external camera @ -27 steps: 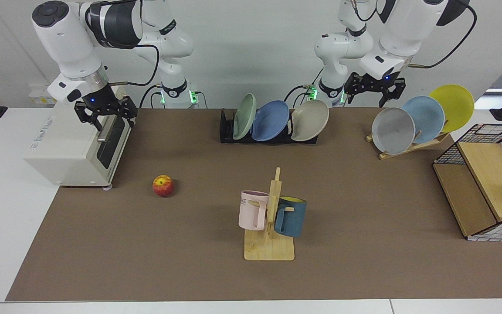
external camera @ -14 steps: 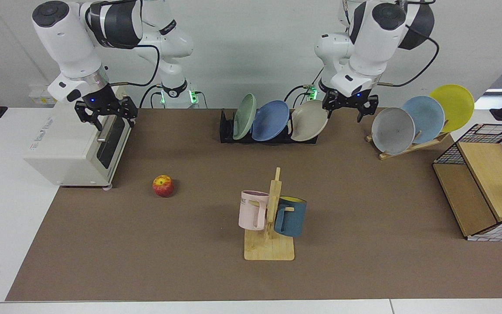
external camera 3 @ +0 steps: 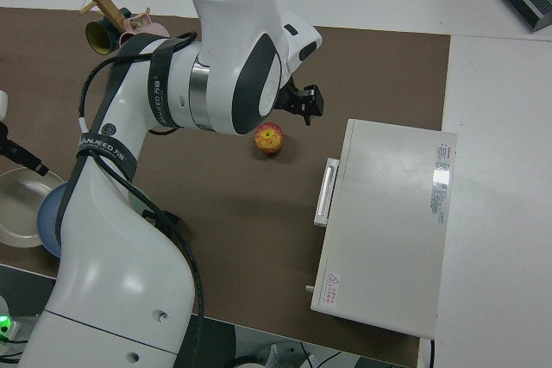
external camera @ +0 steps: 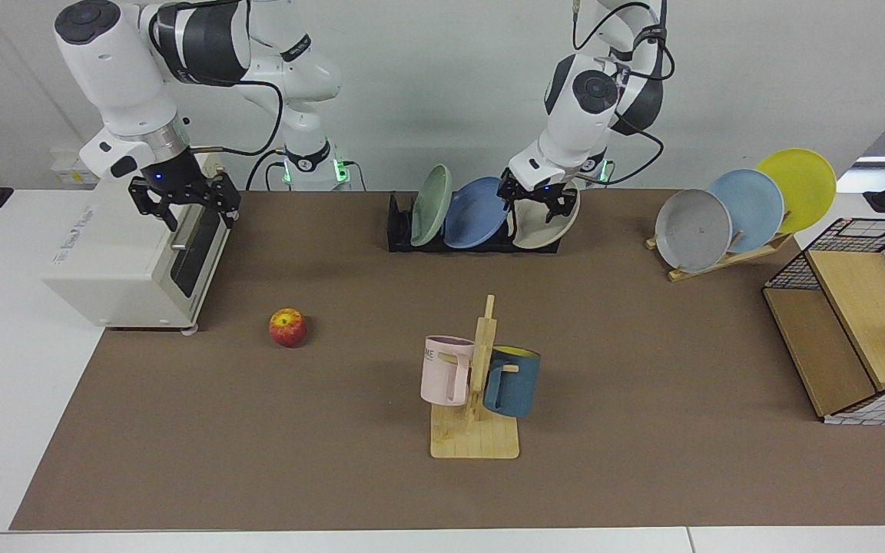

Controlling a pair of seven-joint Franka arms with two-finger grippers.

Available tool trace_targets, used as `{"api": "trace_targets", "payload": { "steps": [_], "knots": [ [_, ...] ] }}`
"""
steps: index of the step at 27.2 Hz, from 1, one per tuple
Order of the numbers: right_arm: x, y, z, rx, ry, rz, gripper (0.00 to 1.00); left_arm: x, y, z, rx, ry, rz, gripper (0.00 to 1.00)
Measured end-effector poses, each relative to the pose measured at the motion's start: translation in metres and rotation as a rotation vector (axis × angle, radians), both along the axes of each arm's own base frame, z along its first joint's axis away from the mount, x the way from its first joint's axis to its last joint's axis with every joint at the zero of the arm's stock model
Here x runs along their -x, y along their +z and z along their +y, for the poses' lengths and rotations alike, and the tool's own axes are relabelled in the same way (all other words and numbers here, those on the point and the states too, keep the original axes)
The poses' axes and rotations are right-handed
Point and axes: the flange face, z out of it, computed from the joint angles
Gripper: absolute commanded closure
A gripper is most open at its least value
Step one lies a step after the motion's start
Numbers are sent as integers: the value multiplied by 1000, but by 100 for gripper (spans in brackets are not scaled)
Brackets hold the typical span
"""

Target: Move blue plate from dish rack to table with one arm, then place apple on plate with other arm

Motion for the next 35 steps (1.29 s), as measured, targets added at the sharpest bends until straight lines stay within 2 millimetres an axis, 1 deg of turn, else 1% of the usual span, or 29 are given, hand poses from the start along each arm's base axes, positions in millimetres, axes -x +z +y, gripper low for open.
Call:
{"api": "trace_targets", "payload": {
  "steps": [5,6,7,8,9,10,12,13,14,17,20,25,27,29,32,35],
  "knots": [
    [-1,1,1,1,2,-7,0,21,-24,-23,27,-21,19,0],
    [-1,1,2,1,3,-9,0,25,-28,-26,26,-27,25,2],
    [-1,1,2,1,5,-11,0,29,-31,-29,26,-31,32,10],
    [-1,1,4,1,7,-12,0,33,-34,-32,26,-35,38,24],
    [-2,1,5,1,10,-11,0,36,-37,-34,27,-38,43,35],
    [-2,1,8,1,14,-11,0,38,-39,-36,27,-40,45,49],
    [-3,0,12,1,23,-15,0,41,-42,-37,26,-41,49,84],
    [-4,-1,14,2,27,-23,0,41,-42,-37,25,-41,50,97],
    [-6,-2,16,2,31,-32,0,42,-42,-37,25,-39,51,100],
    [-12,-9,19,4,35,-51,0,41,-42,-37,21,-19,54,100],
    [-20,-23,19,6,36,-63,0,39,-38,-37,20,-1,50,100],
    [-40,-60,22,12,41,-83,0,35,-21,-37,-1,-17,44,100],
    [-49,-76,32,13,59,-90,0,32,-10,-34,-37,-42,35,100],
    [-57,-91,50,14,89,-96,0,27,4,-30,-72,-62,25,100],
    [-64,-109,73,14,120,-93,0,17,24,-22,-87,-62,15,100],
    [-69,-122,84,15,134,-93,0,0,47,-8,-69,-27,-6,100]
  ]
}}
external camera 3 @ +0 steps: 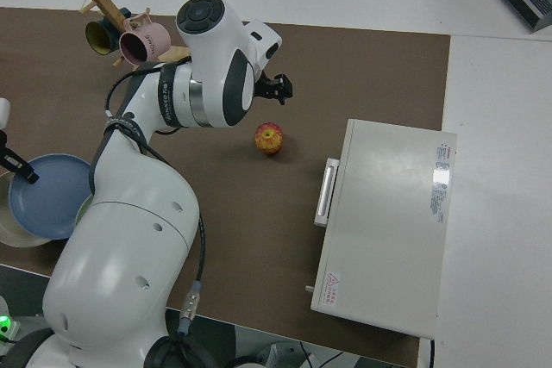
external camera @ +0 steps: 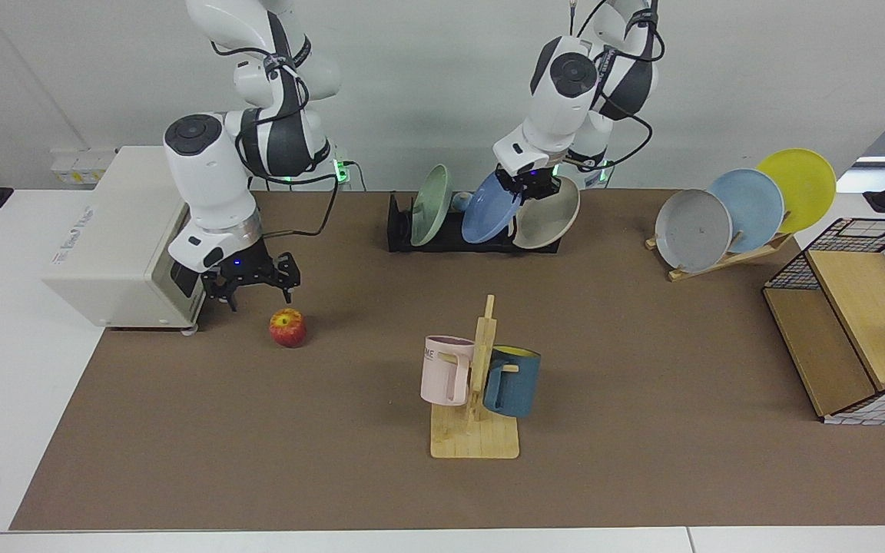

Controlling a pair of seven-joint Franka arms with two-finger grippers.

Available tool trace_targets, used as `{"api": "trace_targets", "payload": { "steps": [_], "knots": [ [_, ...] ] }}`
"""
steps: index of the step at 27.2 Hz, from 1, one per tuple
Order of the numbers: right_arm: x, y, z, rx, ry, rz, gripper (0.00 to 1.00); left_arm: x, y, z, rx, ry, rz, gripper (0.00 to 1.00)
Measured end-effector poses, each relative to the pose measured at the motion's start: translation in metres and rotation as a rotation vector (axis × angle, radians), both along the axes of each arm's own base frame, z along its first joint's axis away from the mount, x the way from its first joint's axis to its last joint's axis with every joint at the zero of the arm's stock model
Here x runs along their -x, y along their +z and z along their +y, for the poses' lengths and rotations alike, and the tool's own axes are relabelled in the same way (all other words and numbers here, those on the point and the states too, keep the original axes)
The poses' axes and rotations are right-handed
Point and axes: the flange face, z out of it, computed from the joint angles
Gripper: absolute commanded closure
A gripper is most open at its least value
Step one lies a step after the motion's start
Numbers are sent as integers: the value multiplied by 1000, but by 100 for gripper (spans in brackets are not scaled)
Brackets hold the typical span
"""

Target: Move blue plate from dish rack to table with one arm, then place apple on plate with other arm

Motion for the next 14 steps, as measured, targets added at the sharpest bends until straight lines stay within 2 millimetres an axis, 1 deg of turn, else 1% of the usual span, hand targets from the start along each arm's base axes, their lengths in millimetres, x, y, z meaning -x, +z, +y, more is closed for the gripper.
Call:
{"api": "trace_targets", "payload": {
  "steps": [4,7,10,14],
  "knots": [
    [-4,-19,-1,4,-3,16,0,-30,21,29,47,72,-23,100],
    [-6,-33,-4,8,-4,28,0,-55,29,49,122,128,-17,100],
    [-6,-45,-4,9,0,32,0,-78,29,68,198,174,-28,100],
    [-4,-61,1,13,21,54,0,-103,15,95,300,255,-13,100]
  ]
}}
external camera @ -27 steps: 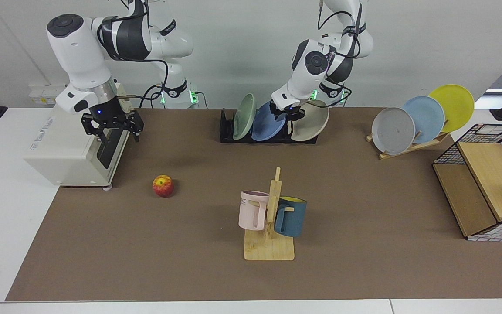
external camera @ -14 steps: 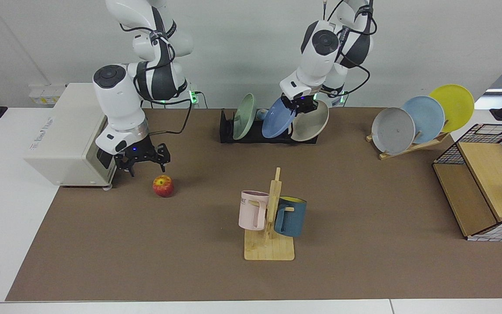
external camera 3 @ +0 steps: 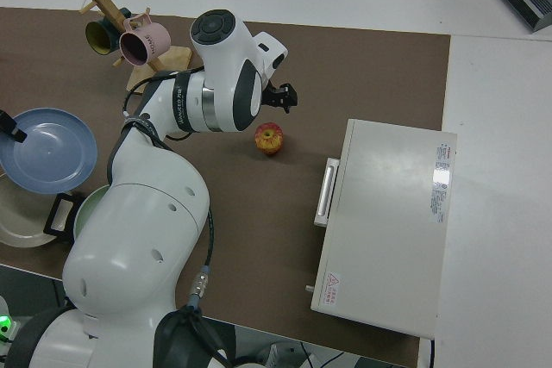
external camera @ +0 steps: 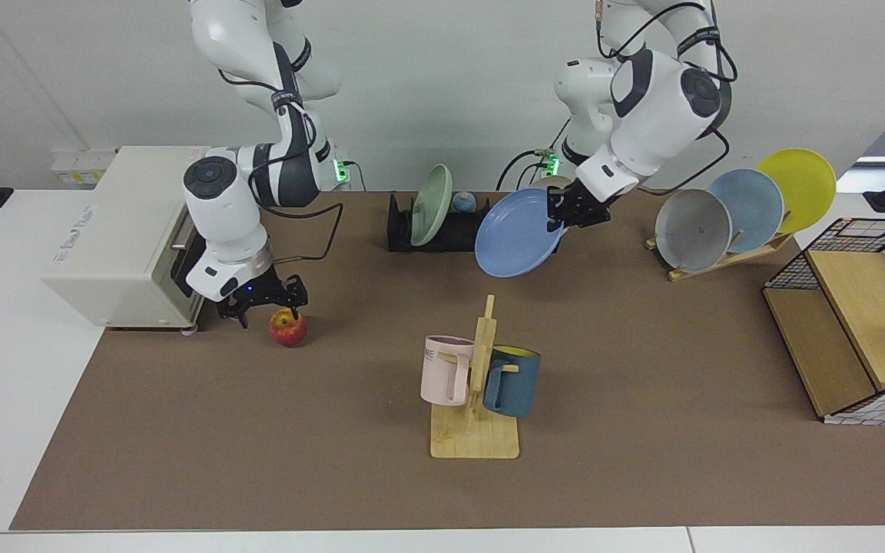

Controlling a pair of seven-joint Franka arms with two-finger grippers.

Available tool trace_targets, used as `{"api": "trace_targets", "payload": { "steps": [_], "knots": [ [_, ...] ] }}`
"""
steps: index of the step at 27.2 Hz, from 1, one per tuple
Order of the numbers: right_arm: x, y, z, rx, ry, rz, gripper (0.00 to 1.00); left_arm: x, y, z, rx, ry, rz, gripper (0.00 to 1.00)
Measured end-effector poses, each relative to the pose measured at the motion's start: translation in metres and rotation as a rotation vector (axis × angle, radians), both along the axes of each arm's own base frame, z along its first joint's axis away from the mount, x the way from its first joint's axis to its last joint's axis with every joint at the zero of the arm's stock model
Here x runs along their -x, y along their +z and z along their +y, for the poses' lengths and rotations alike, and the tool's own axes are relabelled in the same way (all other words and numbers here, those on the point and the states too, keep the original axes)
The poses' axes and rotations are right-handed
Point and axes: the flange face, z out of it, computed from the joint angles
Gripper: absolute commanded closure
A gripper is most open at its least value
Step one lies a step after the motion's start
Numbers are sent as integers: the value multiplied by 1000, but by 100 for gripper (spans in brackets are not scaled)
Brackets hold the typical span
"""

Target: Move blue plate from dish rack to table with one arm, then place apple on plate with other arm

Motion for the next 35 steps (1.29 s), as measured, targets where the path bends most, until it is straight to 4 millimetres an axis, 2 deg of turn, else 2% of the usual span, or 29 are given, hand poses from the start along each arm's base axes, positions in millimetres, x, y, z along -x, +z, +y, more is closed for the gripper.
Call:
{"api": "trace_targets", "payload": {
  "steps": [3,7,10,14,17,23,27,32,34,35],
  "knots": [
    [1,-10,11,-1,17,17,0,-17,-14,12,85,59,-6,100],
    [3,-23,21,-3,58,40,0,-38,-48,30,208,106,7,100],
    [4,-30,14,-1,105,55,0,-51,-73,38,292,129,-7,100],
    [6,-39,-3,1,132,74,0,-61,-103,36,343,166,-23,100],
    [7,-46,-10,0,130,75,0,-63,-124,30,362,170,-33,100],
    [10,-58,-4,-18,125,67,0,-56,-166,11,401,106,-55,100],
    [12,-64,-3,-24,123,76,0,-49,-183,7,396,-7,-122,100],
    [11,-70,-3,-23,125,70,0,-40,-196,-2,359,-51,-167,100],
    [11,-73,-3,-22,135,68,2,-38,-197,-6,354,-57,-170,92],
    [11,-75,-3,-22,141,68,10,-37,-197,-7,353,-59,-170,88]
  ]
}}
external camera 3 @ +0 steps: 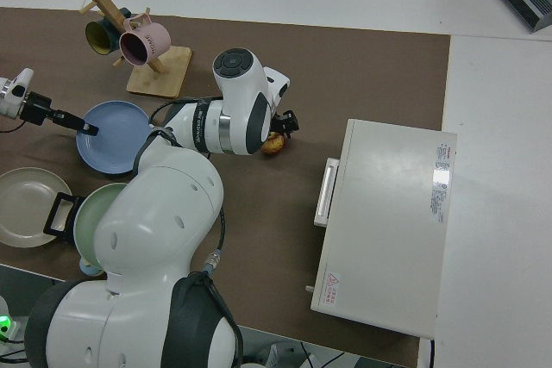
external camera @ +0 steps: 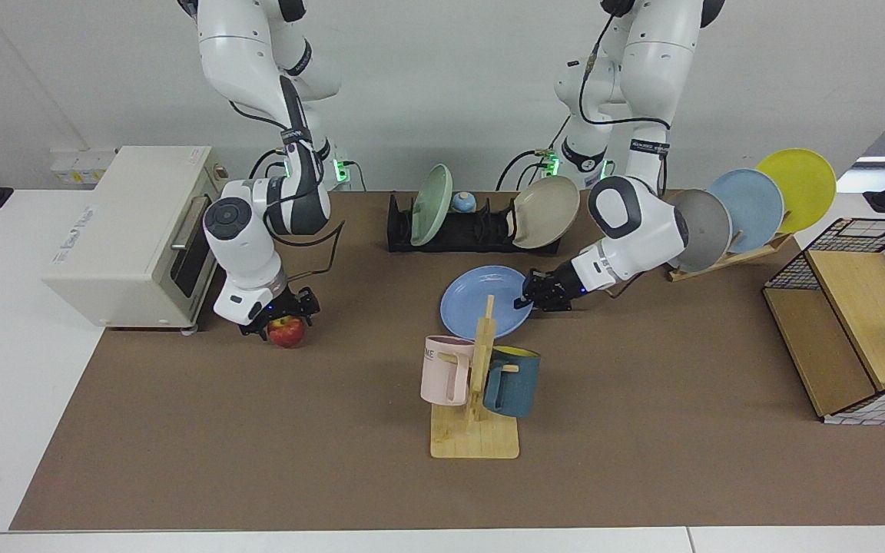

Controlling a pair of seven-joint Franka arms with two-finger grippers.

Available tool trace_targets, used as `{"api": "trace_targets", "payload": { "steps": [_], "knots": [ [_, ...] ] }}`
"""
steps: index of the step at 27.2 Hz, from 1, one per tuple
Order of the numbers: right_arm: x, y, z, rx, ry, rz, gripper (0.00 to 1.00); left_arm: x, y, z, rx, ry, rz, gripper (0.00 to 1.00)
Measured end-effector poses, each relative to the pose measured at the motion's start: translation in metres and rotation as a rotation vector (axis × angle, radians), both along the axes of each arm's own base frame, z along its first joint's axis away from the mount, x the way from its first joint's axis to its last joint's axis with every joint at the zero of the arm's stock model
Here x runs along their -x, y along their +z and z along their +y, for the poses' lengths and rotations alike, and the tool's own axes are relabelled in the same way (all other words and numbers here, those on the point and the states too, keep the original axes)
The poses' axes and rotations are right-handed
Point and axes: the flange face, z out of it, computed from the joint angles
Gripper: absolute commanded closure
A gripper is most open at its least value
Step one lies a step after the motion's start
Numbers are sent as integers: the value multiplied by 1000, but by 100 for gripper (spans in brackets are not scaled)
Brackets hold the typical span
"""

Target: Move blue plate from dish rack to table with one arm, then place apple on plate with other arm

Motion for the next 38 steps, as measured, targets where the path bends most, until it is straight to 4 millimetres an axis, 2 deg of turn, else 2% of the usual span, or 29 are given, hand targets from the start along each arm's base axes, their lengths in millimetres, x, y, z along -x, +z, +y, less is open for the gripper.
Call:
{"api": "trace_targets", "payload": {
  "steps": [1,3,4,5,7,9,14,19,21,23,24,26,30,32,34,38],
  "knots": [
    [0,-2,0,0,7,0,27,0,0,-1,0,-2,0,85],
    [-1,-4,0,1,30,-3,79,1,0,-2,0,-4,1,75],
    [-1,-5,0,1,46,-4,93,1,0,-3,0,-5,1,70],
    [-1,-5,0,2,63,-6,100,1,-1,-3,0,-5,1,63],
    [-2,-4,0,1,87,-10,100,2,-1,-3,-1,-5,3,48],
    [-4,-2,0,-1,96,-14,100,2,-1,-5,-1,-5,6,41],
    [-12,14,1,-4,97,-43,100,3,5,-12,-37,-9,16,39],
    [-23,54,7,-30,51,-53,100,-1,33,-15,-174,-9,26,35],
    [-25,69,16,-36,25,-56,100,-3,47,-17,-216,-3,23,34],
    [-24,81,36,-44,-10,-61,100,-3,61,-21,-241,0,24,30],
    [-22,85,49,-47,-27,-62,100,-3,68,-22,-250,2,26,25],
    [-14,90,86,-54,-54,-60,100,-6,82,-23,-278,-1,22,16],
    [8,95,164,-68,-78,-58,100,-15,112,-19,-386,-32,7,16],
    [19,96,194,-73,-78,-57,100,-21,131,-16,-455,-54,2,16],
    [28,98,213,-76,-70,-57,100,-25,152,-12,-516,-74,-5,15],
    [37,102,231,-82,-69,-60,100,-26,203,1,-595,-87,-14,14]
  ]
}}
